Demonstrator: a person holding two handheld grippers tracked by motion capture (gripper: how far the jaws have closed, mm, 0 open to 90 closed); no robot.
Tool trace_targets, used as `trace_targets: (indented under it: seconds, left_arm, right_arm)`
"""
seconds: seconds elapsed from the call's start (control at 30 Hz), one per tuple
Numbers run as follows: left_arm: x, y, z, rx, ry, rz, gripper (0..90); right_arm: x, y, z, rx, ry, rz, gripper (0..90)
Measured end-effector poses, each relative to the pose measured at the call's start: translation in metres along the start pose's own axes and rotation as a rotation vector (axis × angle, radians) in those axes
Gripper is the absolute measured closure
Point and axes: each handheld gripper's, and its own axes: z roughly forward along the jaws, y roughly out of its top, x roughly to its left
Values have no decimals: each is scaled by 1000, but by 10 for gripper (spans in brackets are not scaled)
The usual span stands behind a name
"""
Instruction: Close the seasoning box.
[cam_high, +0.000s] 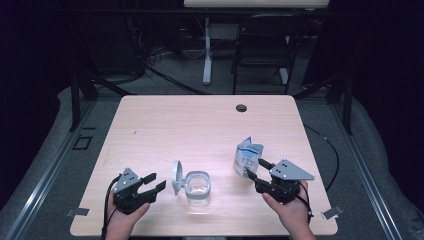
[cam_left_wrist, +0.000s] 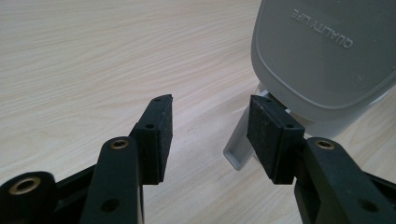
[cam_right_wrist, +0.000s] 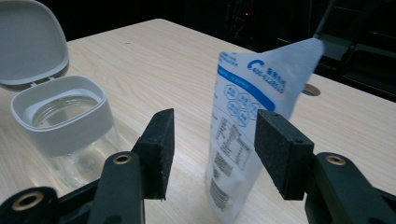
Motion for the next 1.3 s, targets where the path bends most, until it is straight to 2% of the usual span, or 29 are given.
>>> trace_targets:
  seconds: [0.3,0.67,0.83,0.97,1.17,1.3]
  left_arm:
    - [1,0,-3,-4,5,-1,502]
    - [3,-1,-6,-1,10,0,501]
    - [5,-1,-6,-5,13,-4,502]
    - [5,-1,-6,-2,13,-9,503]
    - [6,-1,-6,-8,14,-11,503]
    - [6,-1,-6,7,7,-9,503]
  right_arm:
    - [-12,1,-5,1,-37,17,483]
    - [-23,4,-1,8,-68,44,510]
    - [-28,7,7,22,-52,48,529]
    - [-30,10,13,28,-31,46,577]
    - [-31,13,19,37,-21,47,647]
    - [-31,14,24,51,-26,31,691]
